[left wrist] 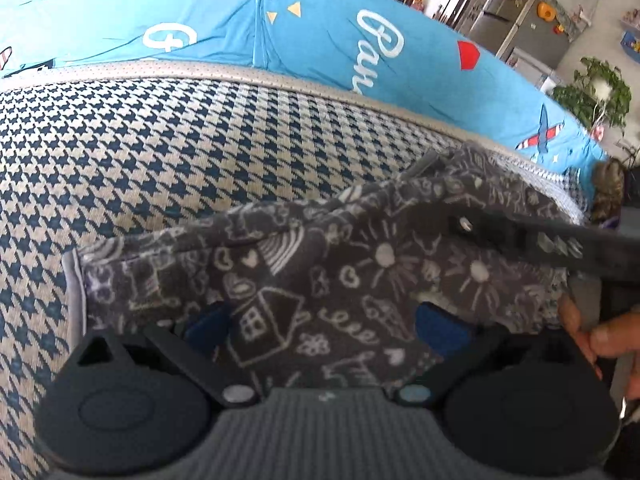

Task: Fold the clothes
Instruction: 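Lay the fleece flat with the left gripper while the right gripper presses it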

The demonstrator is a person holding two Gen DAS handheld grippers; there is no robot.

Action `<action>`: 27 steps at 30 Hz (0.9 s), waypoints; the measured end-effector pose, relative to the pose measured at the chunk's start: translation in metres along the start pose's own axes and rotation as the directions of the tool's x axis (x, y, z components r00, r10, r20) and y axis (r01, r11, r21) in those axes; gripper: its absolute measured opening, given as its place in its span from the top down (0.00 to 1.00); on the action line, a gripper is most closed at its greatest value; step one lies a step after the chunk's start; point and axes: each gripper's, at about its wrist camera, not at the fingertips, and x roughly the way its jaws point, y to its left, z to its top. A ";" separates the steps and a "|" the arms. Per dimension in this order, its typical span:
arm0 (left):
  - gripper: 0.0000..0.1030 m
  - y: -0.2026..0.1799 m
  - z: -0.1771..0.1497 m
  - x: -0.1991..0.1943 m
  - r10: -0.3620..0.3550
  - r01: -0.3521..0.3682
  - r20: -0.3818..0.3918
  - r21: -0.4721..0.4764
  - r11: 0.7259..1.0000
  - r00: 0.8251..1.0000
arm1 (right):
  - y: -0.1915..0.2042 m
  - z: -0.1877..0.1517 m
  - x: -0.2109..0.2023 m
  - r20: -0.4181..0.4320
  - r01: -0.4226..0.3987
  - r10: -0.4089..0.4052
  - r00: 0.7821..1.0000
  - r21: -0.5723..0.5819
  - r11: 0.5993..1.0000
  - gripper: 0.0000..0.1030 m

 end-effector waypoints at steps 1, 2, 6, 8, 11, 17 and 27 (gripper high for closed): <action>0.00 -0.003 -0.002 0.001 0.011 -0.011 -0.007 0.018 1.000 1.000 | -0.004 0.001 0.005 -0.011 0.003 -0.003 1.000 0.024 1.000 0.57; 0.00 -0.005 -0.003 0.002 0.022 -0.022 -0.014 0.036 0.999 1.000 | -0.008 0.001 0.010 -0.026 0.011 -0.010 1.000 0.047 0.999 0.64; 0.00 -0.021 -0.011 0.006 0.076 -0.072 -0.028 0.125 0.989 0.997 | -0.022 0.001 0.029 -0.075 0.046 -0.037 0.997 0.122 0.992 0.80; 0.00 -0.025 -0.013 0.007 0.092 -0.086 -0.029 0.153 0.984 0.995 | -0.025 0.002 0.031 -0.079 0.051 -0.040 0.996 0.142 0.989 0.83; 0.00 -0.021 -0.011 0.003 0.074 -0.071 -0.019 0.114 0.991 0.997 | -0.026 0.003 0.030 -0.080 0.049 -0.037 0.996 0.148 0.988 0.83; 0.00 -0.011 -0.006 -0.006 0.045 -0.045 0.017 0.025 0.999 0.999 | -0.019 0.006 0.020 -0.083 0.035 -0.024 0.996 0.128 0.991 0.76; 0.00 -0.014 -0.004 -0.010 0.101 -0.102 0.028 0.047 0.994 0.994 | -0.004 0.013 0.008 -0.007 -0.078 0.079 0.997 0.121 0.990 0.75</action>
